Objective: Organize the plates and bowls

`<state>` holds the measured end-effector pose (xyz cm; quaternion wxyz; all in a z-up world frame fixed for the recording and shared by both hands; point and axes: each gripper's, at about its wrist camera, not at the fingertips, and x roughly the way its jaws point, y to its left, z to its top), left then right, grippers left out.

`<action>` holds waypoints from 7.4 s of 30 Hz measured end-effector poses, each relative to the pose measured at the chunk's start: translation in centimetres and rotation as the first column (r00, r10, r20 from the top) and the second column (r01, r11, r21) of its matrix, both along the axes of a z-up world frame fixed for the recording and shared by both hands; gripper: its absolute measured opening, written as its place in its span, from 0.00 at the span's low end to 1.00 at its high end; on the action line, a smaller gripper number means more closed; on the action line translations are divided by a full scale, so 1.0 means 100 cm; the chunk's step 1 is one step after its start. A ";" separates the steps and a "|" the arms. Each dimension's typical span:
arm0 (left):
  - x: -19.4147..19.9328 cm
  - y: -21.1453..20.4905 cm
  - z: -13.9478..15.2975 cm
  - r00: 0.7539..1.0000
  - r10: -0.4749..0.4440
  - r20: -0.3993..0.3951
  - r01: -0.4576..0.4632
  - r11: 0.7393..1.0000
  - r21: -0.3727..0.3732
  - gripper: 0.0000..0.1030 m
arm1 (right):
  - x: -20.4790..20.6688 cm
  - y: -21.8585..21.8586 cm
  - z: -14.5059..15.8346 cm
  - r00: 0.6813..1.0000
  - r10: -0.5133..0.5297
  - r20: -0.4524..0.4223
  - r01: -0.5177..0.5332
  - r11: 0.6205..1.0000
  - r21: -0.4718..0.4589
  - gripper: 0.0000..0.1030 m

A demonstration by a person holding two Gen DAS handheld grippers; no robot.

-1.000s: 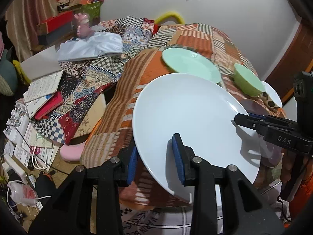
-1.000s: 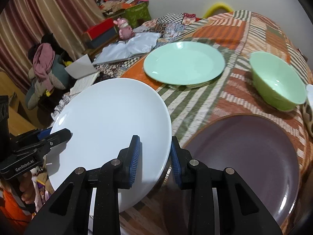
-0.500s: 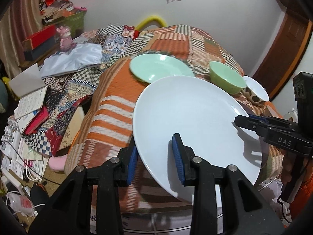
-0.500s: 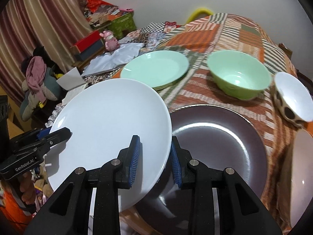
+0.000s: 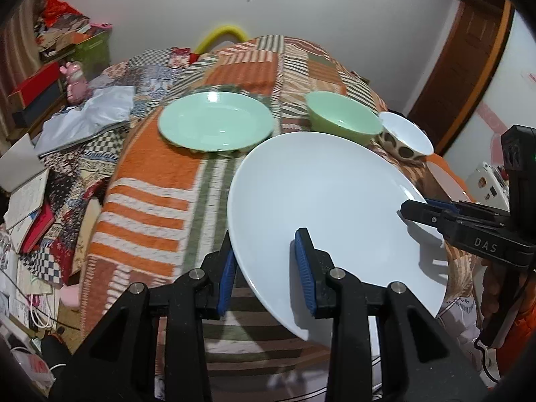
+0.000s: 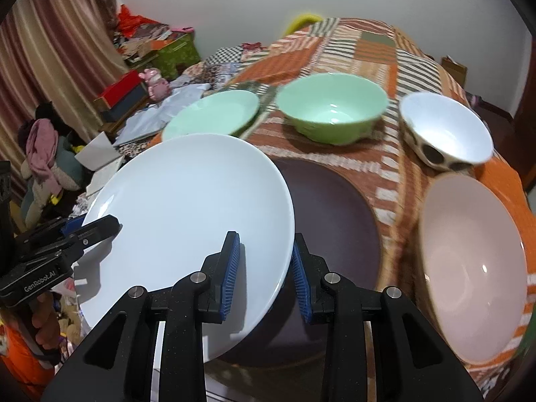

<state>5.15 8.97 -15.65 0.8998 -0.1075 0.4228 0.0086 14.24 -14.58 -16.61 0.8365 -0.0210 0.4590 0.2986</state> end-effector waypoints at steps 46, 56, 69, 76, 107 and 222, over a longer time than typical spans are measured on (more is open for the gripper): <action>0.071 -0.016 -0.045 0.994 -0.055 -0.093 0.048 0.995 -0.085 0.33 | -0.002 -0.034 -0.020 0.984 -0.176 0.008 0.176 0.984 -0.017 0.28; 0.077 -0.030 -0.044 0.995 -0.039 -0.095 0.039 0.999 -0.004 0.33 | -0.006 -0.041 -0.015 0.983 -0.185 -0.001 0.185 0.983 0.014 0.27; 0.067 -0.030 -0.029 0.998 -0.017 -0.056 0.019 0.999 0.033 0.33 | -0.013 -0.042 0.001 0.982 -0.170 0.087 0.172 0.985 -0.015 0.28; 0.051 -0.012 0.003 1.000 0.024 0.010 -0.024 0.997 0.071 0.33 | -0.006 -0.034 0.019 0.984 -0.130 0.119 0.126 0.991 0.041 0.37; 0.146 0.136 -0.011 0.986 0.165 -0.031 -0.157 0.971 0.182 0.70 | 0.100 0.135 -0.004 0.992 0.122 -0.010 -0.123 0.990 -0.069 0.54; 0.041 0.067 0.014 0.999 0.036 -0.001 -0.036 0.994 -0.107 0.23 | 0.043 0.056 0.019 0.995 0.078 -0.055 -0.077 0.997 0.028 0.24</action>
